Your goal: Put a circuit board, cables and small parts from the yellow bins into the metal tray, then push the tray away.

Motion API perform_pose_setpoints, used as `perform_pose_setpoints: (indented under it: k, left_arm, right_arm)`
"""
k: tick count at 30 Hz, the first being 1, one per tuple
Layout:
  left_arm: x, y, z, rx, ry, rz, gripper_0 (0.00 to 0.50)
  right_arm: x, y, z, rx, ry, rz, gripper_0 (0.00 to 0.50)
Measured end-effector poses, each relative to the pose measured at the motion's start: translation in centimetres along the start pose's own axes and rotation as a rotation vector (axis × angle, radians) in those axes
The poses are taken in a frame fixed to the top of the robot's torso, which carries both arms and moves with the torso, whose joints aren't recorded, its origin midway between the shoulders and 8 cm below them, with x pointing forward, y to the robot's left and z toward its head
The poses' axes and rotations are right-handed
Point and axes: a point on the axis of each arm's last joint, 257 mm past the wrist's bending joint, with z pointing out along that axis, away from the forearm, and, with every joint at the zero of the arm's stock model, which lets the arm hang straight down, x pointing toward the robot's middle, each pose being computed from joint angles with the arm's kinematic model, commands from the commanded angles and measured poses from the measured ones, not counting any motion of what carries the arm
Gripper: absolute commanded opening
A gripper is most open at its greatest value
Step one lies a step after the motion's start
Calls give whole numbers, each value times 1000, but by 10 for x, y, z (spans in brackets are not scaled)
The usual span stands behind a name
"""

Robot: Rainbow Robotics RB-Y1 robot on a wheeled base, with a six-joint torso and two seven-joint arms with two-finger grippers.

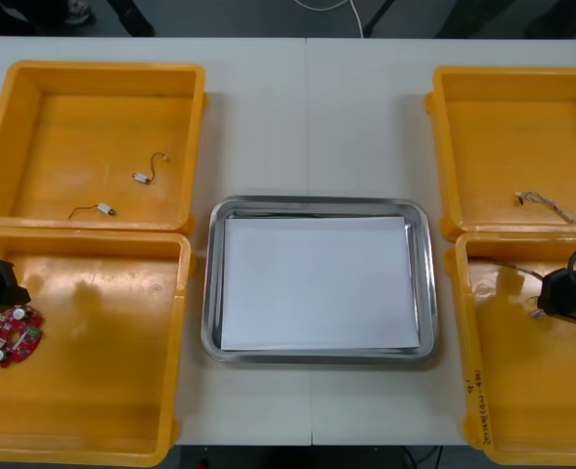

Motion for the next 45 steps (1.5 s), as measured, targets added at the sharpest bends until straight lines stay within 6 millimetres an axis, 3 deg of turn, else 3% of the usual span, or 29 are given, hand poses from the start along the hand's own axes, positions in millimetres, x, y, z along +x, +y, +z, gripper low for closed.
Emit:
perform_pose_setpoints:
  k: [11,26,28,29,30,32,33,34,35,45]
  left_arm:
    - [-7,5,10,2,-36,-145,500]
    - [-7,16,52,-7,-14,-194,500]
    - [-5,16,55,-11,-7,-193,500]
    - [-3,17,57,-13,-3,-192,500]
    - [-2,17,59,-15,1,-192,500]
    - [1,19,62,-19,6,-192,500]
    - [3,19,63,-19,7,-190,500]
    - [5,19,65,-20,9,-189,500]
    - [6,20,66,-20,10,-187,500]
    - [15,24,75,-35,11,-177,500]
  right_arm:
    - [5,8,17,-40,11,51,460]
    - [8,21,21,-76,14,115,463]
    - [8,21,21,-76,14,115,321]
    - [8,21,21,-76,15,115,321]
    - [8,21,21,-76,15,116,187]
    - [8,22,21,-77,15,116,70]
    - [9,22,21,-78,15,116,41]
    - [9,22,21,-78,15,116,41]
    - [9,22,21,-78,15,116,0]
    - [8,23,21,-79,15,116,0]
